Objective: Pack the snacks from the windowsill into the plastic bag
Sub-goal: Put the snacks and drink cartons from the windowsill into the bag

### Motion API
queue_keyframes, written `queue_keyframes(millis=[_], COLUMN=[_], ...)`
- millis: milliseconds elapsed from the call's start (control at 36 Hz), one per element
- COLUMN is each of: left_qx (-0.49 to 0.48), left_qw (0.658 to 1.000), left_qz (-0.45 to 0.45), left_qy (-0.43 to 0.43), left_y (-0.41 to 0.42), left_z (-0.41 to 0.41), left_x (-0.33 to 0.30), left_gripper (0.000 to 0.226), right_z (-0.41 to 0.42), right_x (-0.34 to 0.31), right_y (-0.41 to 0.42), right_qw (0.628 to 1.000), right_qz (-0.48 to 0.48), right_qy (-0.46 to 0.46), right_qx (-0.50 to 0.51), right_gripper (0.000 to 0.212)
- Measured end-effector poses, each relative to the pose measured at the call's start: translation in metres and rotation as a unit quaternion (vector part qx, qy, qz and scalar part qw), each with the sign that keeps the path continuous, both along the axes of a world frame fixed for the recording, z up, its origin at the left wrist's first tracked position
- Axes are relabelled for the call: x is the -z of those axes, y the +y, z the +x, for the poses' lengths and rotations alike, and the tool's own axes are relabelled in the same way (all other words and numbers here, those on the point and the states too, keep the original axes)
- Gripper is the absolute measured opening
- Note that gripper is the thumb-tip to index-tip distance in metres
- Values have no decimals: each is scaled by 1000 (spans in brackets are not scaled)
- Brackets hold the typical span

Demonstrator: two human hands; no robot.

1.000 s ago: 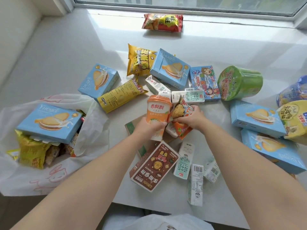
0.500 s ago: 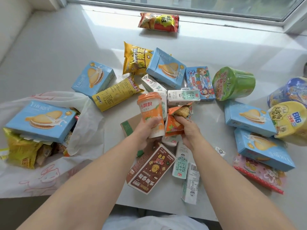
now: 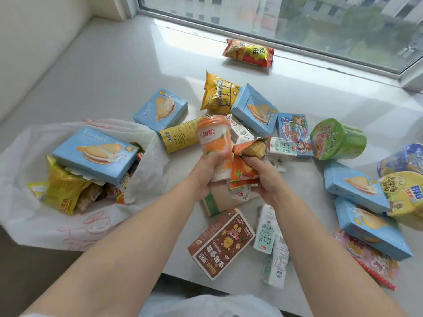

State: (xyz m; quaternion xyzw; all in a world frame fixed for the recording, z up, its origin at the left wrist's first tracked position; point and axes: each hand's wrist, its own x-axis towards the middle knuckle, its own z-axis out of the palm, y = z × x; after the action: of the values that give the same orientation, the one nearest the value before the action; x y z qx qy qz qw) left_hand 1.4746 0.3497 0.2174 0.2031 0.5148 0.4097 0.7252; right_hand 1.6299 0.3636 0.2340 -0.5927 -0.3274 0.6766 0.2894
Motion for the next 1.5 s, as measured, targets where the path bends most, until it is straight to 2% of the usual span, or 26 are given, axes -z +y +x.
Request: queue_keyframes(millis=[111, 194, 250, 361, 417, 500, 556, 583, 611, 694, 778, 917, 1028, 1083, 1194, 1250, 1306, 1361, 1500], left_qx=[-21, -55, -83, -116, -131, -158, -179, -188, -196, -176, -134, -89, -52, -15, 126, 147, 156, 174, 193], left_qw=[1000, 998, 996, 993, 991, 986, 981, 977, 972, 953, 937, 921, 908, 896, 828, 807, 807, 808, 821], left_qz=[12, 18, 23, 14, -1, 4, -6, -15, -27, -65, -81, -57, -75, -72, -49, -34, -36, -50, -37], left_qy=[1, -6, -3, 15, 32, 51, 80, 100, 130, 238, 312, 376, 408, 438, 544, 571, 569, 561, 536], left_y=[-14, -32, -46, -77, -91, -104, -111, -114, -116, -121, -117, -105, -110, -115, -107, -95, -84, -77, -91], left_z=[-55, -104, -139, -203, -234, -274, -297, -308, -319, -346, -363, -378, -365, -362, -365, -365, -362, -357, -358], left_x=[-16, -24, -24, -19, -17, -12, -8, -4, 2, 24, 19, 29, 42, 49, 51, 46, 42, 38, 47], left_gripper=[24, 13, 15, 19, 28, 38, 32, 36, 49, 103, 94, 93, 82, 86, 99, 99, 100, 99, 99], right_z=[-43, -87, -123, -198, -234, -281, -309, -321, -334, -364, -385, -400, -393, -386, -372, -373, -376, -379, -366], right_x=[-14, -18, -20, -21, -13, -7, -4, -4, -3, 8, 22, 37, 49, 57, 66, 61, 59, 61, 54], right_y=[0, -4, -8, -23, -31, -43, -51, -56, -60, -68, -72, -70, -74, -80, -75, -61, -51, -51, -71], right_qw=[998, 996, 995, 991, 989, 986, 986, 986, 987, 987, 989, 974, 939, 910, 857, 855, 865, 859, 781], right_qz=[-14, -28, -35, -53, -52, -45, -49, -45, -37, 1, 20, 95, 119, 116, 67, 56, 55, 54, 103], right_qy=[51, 67, 75, 75, 65, 63, 62, 60, 55, 13, -32, -138, -265, -331, -412, -437, -448, -466, -553], right_qx=[-25, -46, -62, -101, -120, -146, -144, -146, -149, -161, -145, -154, -184, -223, -301, -276, -218, -205, -270], right_gripper=[7, 18, 34, 39, 43, 8, 10, 10, 10, 36, 55, 52, 55, 62, 68, 63, 62, 65, 93])
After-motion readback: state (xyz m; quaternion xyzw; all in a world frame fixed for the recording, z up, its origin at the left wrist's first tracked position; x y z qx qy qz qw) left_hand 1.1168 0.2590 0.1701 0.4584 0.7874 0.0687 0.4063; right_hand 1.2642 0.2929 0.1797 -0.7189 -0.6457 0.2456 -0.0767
